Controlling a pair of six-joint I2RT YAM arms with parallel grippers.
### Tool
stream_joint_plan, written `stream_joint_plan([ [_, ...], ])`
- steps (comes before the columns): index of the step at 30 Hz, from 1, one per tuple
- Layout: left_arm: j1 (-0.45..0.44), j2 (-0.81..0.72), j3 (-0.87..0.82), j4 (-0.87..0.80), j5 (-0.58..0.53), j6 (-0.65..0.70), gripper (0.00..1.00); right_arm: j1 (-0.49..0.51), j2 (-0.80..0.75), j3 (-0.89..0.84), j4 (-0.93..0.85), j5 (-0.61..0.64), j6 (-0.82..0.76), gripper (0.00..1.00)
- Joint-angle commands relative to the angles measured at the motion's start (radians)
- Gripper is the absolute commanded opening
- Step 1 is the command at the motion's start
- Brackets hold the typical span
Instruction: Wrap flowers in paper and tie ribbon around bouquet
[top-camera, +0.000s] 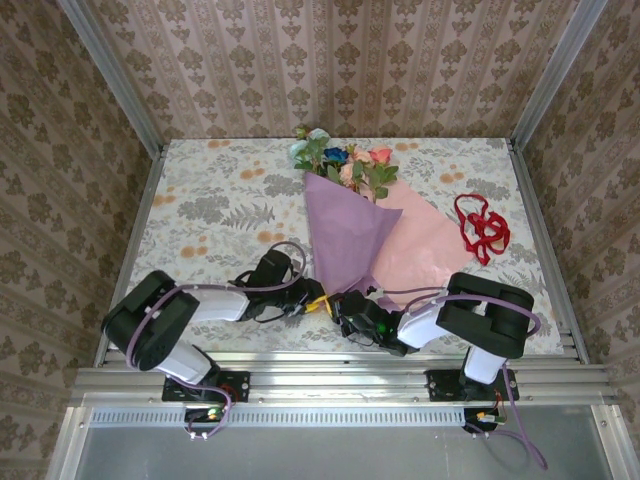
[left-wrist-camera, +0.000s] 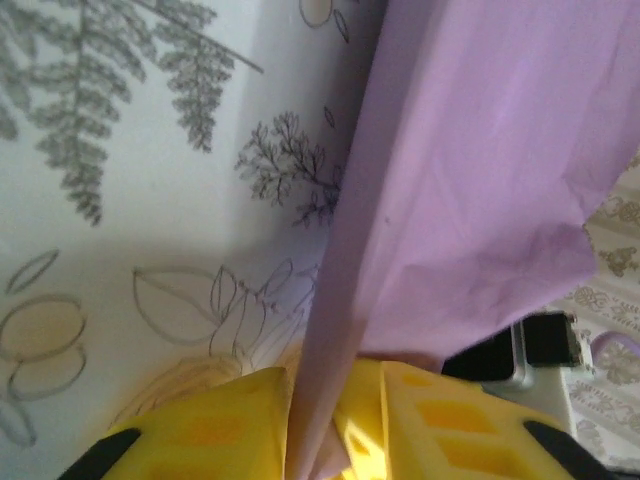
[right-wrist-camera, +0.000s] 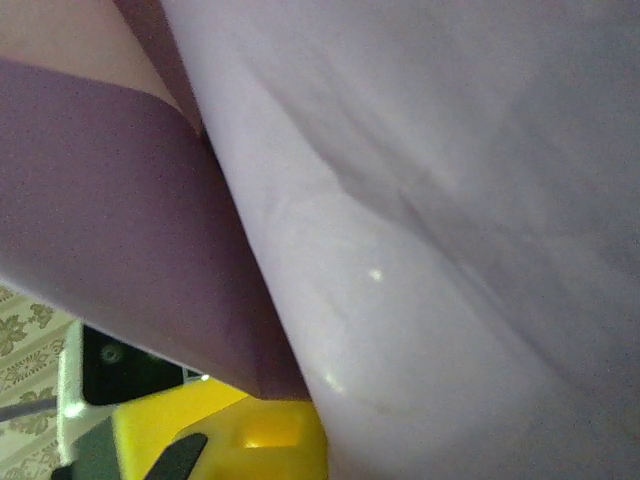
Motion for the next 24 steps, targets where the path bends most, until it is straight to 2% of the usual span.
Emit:
stream_joint_plan([
  [1, -0.010, 0.046, -0.017, 0.089, -0.019, -0.040, 0.07, -0.002, 0.007, 0.021, -0.006, 0.000, 0.258, 0.00],
  [2, -0.010, 0.052, -0.020, 0.096, -0.022, -0.042, 0.00, -0.002, 0.002, 0.021, -0.013, -0.003, 0.257, 0.00],
  [3, -0.009, 0.053, -0.022, 0.096, -0.026, -0.042, 0.00, -0.002, -0.005, 0.020, -0.021, -0.004, 0.251, 0.00],
  [4, -0.008, 0.050, -0.025, 0.089, -0.028, -0.039, 0.00, -0.004, -0.025, 0.018, -0.057, -0.014, 0.245, 0.06],
  [5, -0.007, 0.045, -0.027, 0.077, -0.030, -0.036, 0.00, -0.009, -0.061, 0.018, -0.130, -0.036, 0.239, 0.19],
  [6, -0.004, 0.039, -0.029, 0.068, -0.030, -0.033, 0.00, -0.013, -0.102, 0.019, -0.225, -0.062, 0.234, 0.29],
  [8, -0.002, 0.029, -0.026, 0.043, -0.028, -0.020, 0.00, -0.031, -0.261, 0.041, -0.535, -0.110, 0.200, 0.44],
  [10, -0.001, 0.025, -0.021, 0.024, -0.023, -0.010, 0.00, -0.072, -0.406, 0.078, -0.792, -0.146, 0.108, 0.51],
  [14, 0.010, 0.029, -0.015, 0.010, -0.014, 0.000, 0.00, -0.210, -0.619, 0.167, -1.297, -0.235, -0.080, 0.57],
  [17, 0.016, 0.034, 0.003, -0.017, -0.008, 0.018, 0.00, -0.347, -0.693, 0.174, -1.527, -0.307, -0.217, 0.58],
  [20, 0.023, 0.033, 0.018, -0.034, -0.004, 0.030, 0.00, -0.460, -0.732, 0.129, -1.545, -0.359, -0.289, 0.57],
  [24, 0.024, 0.036, 0.027, -0.048, 0.000, 0.036, 0.00, -0.542, -0.723, 0.083, -1.491, -0.396, -0.299, 0.56],
])
